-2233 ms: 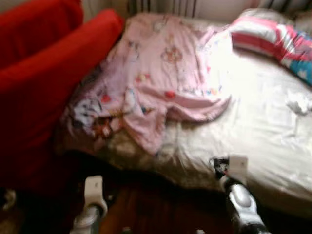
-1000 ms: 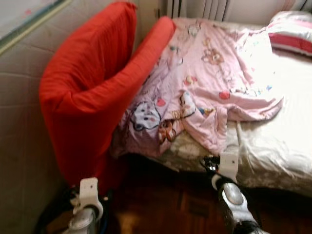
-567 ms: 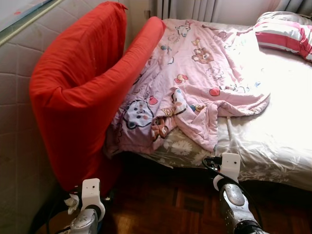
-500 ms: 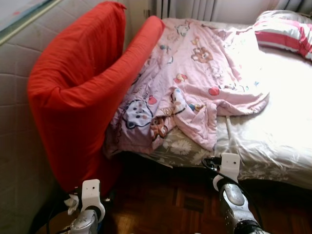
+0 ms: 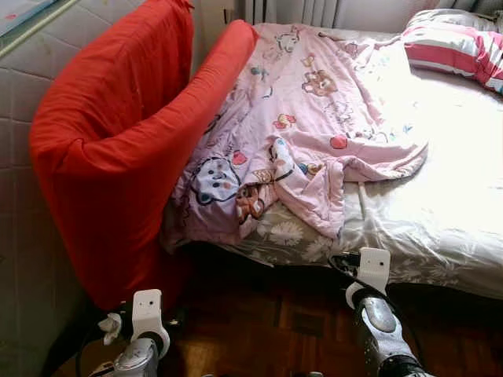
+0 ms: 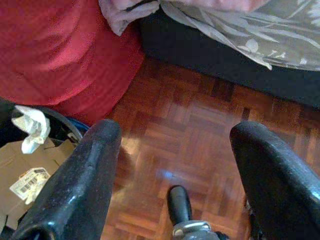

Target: Clean up the room

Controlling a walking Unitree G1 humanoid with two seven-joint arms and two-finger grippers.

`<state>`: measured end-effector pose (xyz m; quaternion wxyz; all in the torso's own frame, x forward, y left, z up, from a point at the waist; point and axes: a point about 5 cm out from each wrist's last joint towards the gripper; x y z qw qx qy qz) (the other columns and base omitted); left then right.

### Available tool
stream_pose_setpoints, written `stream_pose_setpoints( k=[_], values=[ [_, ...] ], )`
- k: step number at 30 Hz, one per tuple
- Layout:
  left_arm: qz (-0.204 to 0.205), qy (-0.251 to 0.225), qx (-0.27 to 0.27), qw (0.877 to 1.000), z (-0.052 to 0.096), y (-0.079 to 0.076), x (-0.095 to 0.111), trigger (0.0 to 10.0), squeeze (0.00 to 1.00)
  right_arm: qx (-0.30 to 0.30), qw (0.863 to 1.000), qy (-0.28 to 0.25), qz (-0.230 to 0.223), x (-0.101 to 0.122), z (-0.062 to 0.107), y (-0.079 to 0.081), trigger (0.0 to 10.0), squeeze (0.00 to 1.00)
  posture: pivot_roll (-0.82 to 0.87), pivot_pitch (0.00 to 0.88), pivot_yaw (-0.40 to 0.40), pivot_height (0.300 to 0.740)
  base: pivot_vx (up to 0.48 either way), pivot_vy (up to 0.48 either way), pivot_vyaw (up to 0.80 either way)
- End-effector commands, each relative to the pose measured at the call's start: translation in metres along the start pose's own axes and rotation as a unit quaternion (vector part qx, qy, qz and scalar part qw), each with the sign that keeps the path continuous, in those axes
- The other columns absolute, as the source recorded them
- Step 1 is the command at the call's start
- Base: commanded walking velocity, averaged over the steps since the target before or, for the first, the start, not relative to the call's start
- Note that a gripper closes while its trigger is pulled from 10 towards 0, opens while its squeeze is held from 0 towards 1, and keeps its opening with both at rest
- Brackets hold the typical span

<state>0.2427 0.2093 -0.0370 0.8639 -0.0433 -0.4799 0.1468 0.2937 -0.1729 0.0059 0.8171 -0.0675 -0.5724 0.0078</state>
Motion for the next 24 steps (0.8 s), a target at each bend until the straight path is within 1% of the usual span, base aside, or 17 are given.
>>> stream_pose_setpoints(
  k=[1, 4, 16, 21, 24],
  values=[
    [-0.006, 0.024, 0.007, 1.000, 0.0043, 0.0055, -0.0112, 10.0, 0.00, -0.002, 1.000, 0.015, 0.000, -0.0066, 0.0021, -0.0018, 10.0, 0.00, -0.02, 0.177, 0.025, 0.723, 0.000, 0.000, -0.78],
    [-0.006, 0.024, 0.007, 1.000, 0.0044, 0.0058, -0.0112, 10.0, 0.00, -0.004, 1.000, 0.012, 0.000, -0.0060, 0.0022, -0.0020, 10.0, 0.00, -0.02, 0.177, 0.025, 0.723, 0.000, 0.000, -0.29],
    [-0.008, 0.023, 0.009, 1.000, 0.0046, 0.0068, -0.0110, 10.0, 0.00, -0.011, 1.000, -0.003, 0.001, -0.0027, 0.0020, -0.0033, 10.0, 0.00, -0.02, 0.179, 0.025, 0.723, 0.283, 0.000, 0.00],
    [-0.007, 0.023, 0.009, 1.000, 0.0044, 0.0068, -0.0105, 10.0, 0.00, -0.014, 1.000, 0.008, 0.001, -0.0043, 0.0015, -0.0040, 10.0, 0.00, -0.02, 0.182, 0.026, 0.723, 0.305, 0.000, 0.00],
    [-0.008, 0.022, 0.008, 1.000, 0.0043, 0.0066, -0.0102, 10.0, 0.00, -0.012, 1.000, 0.005, 0.000, -0.0034, 0.0013, -0.0038, 10.0, 0.00, -0.02, 0.183, 0.027, 0.723, 0.307, 0.000, -0.80]
  ],
)
Point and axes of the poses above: a point about 5 cm out from each wrist's last joint towards the gripper, its own z axis pointing back from the gripper into the wrist, its own x axis along the axis of the wrist's last joint, y = z × x, and after that the axes turned 11 degrees about z, right-handed
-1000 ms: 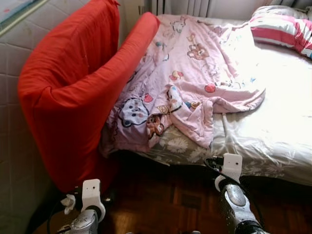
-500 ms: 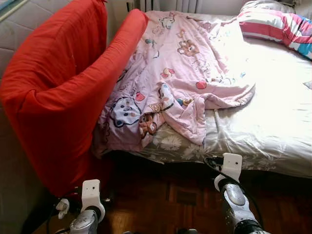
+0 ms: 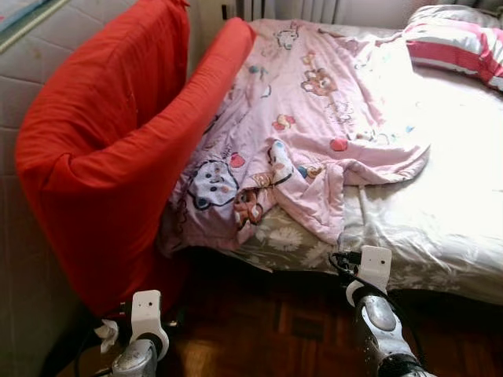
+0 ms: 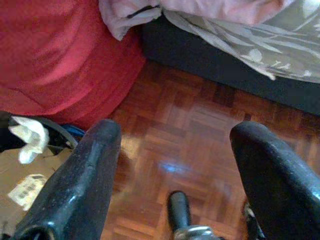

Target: Clean up the room

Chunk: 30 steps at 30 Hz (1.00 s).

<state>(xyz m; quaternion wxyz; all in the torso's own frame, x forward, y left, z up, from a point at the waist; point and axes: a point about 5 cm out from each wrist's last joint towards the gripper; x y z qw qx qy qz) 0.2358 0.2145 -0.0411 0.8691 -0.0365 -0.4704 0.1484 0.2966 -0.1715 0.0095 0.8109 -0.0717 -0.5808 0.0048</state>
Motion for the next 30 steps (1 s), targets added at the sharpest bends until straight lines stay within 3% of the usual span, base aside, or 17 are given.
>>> stream_pose_setpoints(
  k=[1, 21, 30],
  values=[
    [-0.006, 0.012, -0.001, 1.000, 0.0009, -0.0008, -0.0049, 10.0, 0.00, -0.006, 1.000, 0.013, 0.002, -0.0074, 0.0028, -0.0051, 10.0, 0.00, -0.02, 0.184, 0.027, 0.723, 0.307, 0.000, -0.71],
    [-0.006, 0.012, -0.001, 1.000, 0.0009, -0.0012, -0.0050, 10.0, 0.00, -0.001, 1.000, 0.007, 0.012, -0.0055, 0.0023, -0.0034, 10.0, 0.00, -0.02, 0.194, 0.027, 0.723, 0.308, 0.000, 0.00],
    [-0.004, 0.012, -0.005, 1.000, 0.0003, -0.0030, -0.0045, 10.0, 0.00, 0.009, 1.000, 0.009, 0.025, -0.0056, 0.0021, -0.0007, 10.0, 0.00, -0.02, 0.189, 0.027, 0.723, 0.029, 0.000, 0.00]
  ],
)
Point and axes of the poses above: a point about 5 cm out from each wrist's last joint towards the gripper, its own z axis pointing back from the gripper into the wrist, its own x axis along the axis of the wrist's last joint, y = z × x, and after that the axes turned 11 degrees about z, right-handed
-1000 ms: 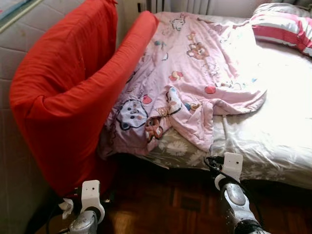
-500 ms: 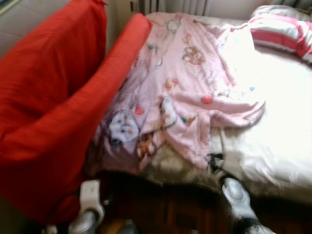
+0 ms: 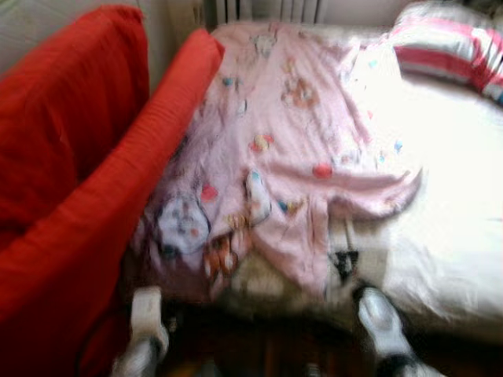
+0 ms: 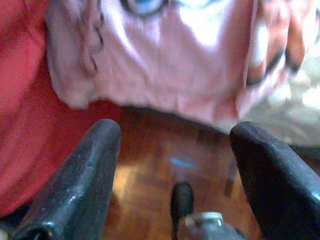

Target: Clean up the room

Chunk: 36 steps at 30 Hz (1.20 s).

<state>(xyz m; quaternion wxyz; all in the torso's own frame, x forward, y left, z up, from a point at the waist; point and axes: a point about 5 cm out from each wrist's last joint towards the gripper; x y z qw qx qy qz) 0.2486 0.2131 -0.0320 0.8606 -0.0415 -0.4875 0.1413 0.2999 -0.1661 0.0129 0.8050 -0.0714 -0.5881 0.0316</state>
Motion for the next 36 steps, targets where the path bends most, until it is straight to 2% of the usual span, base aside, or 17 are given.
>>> stream_pose_setpoints(
  k=[1, 10, 17, 21, 26, 31, 36],
  values=[
    [-0.002, 0.030, 0.004, 1.000, 0.006, 0.003, -0.018, 10.0, 0.00, -0.004, 1.000, 0.020, 0.004, -0.011, 0.004, -0.005, 10.0, 0.00, -0.02, 0.188, 0.027, 0.723, 0.285, 0.000, 0.00],
    [-0.003, 0.029, 0.004, 1.000, 0.006, 0.002, -0.017, 10.0, 0.00, 0.002, 1.000, 0.022, 0.010, -0.011, 0.004, -0.004, 10.0, 0.00, -0.02, 0.171, 0.029, 0.723, 0.166, 0.000, 0.27],
    [-0.005, 0.035, 0.003, 0.999, 0.008, 0.003, -0.022, 10.0, 0.00, 0.012, 0.999, 0.027, 0.013, -0.016, 0.007, 0.001, 10.0, 0.00, -0.03, 0.107, 0.036, 0.723, 0.000, 0.000, 0.70],
    [-0.008, 0.041, 0.001, 0.999, 0.010, 0.005, -0.025, 10.0, 0.00, -0.003, 1.000, 0.019, -0.003, -0.013, 0.006, -0.001, 10.0, 0.00, -0.04, 0.087, 0.042, 0.723, 0.000, 0.000, 0.00],
    [-0.002, 0.033, -0.002, 0.999, 0.009, 0.004, -0.022, 10.0, 0.00, -0.020, 1.000, -0.003, -0.008, -0.006, 0.004, -0.009, 10.0, 0.00, -0.04, 0.126, 0.037, 0.723, 0.000, 0.000, 0.00],
    [-0.002, 0.034, -0.004, 0.999, 0.009, 0.003, -0.023, 10.0, 0.00, -0.036, 0.999, 0.009, -0.005, -0.009, 0.004, -0.014, 10.0, 0.00, -0.04, 0.144, 0.029, 0.723, 0.000, 0.000, 0.00],
    [0.000, 0.034, -0.004, 0.999, 0.009, 0.000, -0.024, 10.0, 0.00, -0.048, 0.999, 0.009, -0.003, -0.007, 0.003, -0.019, 10.0, 0.00, -0.03, 0.169, 0.023, 0.694, 0.000, 0.000, 0.00]
  ],
)
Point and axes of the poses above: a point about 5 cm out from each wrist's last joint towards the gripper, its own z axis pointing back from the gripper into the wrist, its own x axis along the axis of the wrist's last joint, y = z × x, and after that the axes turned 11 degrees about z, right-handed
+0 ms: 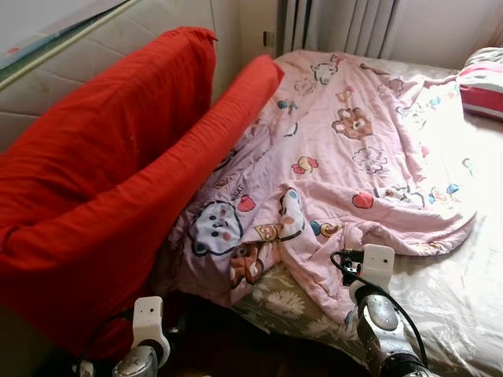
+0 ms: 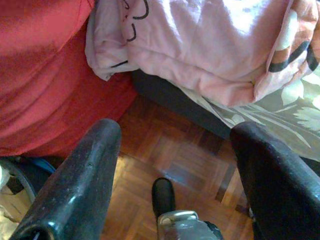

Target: Clean up the room

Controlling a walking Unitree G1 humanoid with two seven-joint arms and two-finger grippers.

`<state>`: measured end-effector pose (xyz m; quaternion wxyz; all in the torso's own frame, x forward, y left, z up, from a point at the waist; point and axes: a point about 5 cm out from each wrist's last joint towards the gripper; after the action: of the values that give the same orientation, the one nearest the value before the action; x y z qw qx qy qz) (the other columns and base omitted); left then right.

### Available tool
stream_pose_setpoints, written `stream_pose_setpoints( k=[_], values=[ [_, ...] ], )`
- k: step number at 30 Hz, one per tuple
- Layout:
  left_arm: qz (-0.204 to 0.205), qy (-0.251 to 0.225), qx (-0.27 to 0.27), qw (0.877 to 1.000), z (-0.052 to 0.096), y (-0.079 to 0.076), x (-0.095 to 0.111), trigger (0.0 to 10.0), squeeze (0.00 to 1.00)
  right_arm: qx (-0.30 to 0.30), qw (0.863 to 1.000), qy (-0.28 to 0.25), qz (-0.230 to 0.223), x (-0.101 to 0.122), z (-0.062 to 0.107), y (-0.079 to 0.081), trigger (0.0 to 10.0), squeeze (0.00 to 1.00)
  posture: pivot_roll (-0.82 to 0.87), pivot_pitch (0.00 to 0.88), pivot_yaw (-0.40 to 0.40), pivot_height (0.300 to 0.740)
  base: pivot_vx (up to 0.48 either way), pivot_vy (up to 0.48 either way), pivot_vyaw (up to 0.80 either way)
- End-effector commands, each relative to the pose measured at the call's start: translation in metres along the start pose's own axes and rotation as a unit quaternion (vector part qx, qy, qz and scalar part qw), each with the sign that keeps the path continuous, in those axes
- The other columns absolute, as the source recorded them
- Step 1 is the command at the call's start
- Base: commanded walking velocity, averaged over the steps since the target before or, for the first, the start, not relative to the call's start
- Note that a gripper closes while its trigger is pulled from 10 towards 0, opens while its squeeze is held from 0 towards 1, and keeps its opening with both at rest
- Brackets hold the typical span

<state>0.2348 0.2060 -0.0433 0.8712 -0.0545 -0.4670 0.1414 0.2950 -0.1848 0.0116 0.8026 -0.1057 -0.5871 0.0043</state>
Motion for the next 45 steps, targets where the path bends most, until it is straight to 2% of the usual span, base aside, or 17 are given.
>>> stream_pose_setpoints(
  k=[1, 13, 40, 45],
  values=[
    [-0.005, 0.010, 0.004, 1.000, 0.002, 0.001, -0.006, 10.0, 0.00, -0.004, 1.000, 0.007, -0.001, -0.001, 0.000, -0.001, 10.0, 0.00, -0.03, 0.169, 0.023, 0.694, 0.000, 0.000, 0.00],
    [-0.002, 0.009, 0.008, 1.000, 0.003, 0.004, -0.007, 10.0, 0.00, -0.001, 1.000, 0.002, -0.004, -0.001, 0.000, 0.002, 10.0, 0.00, -0.02, 0.186, 0.023, 0.626, 0.000, 0.000, 0.00],
    [-0.009, 0.002, 0.002, 1.000, 0.001, 0.002, -0.002, 10.0, 0.00, 0.023, 1.000, -0.003, -0.007, 0.000, 0.001, 0.010, 10.0, 0.00, -0.02, 0.203, 0.028, 0.626, 0.000, 0.000, 0.00],
    [-0.010, 0.001, 0.001, 1.000, 0.001, 0.001, -0.002, 10.0, 0.00, 0.025, 1.000, -0.003, -0.005, 0.000, 0.001, 0.010, 10.0, 0.00, -0.02, 0.205, 0.027, 0.626, 0.249, 0.000, 0.00]
  ],
)
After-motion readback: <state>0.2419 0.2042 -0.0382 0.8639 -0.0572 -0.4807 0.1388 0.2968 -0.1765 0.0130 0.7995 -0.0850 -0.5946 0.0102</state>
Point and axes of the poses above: a point about 5 cm out from each wrist's last joint towards the gripper, its own z axis pointing back from the gripper into the wrist, its own x axis along the axis of the wrist's last joint, y = z × x, and after that the axes turned 11 degrees about z, right-handed
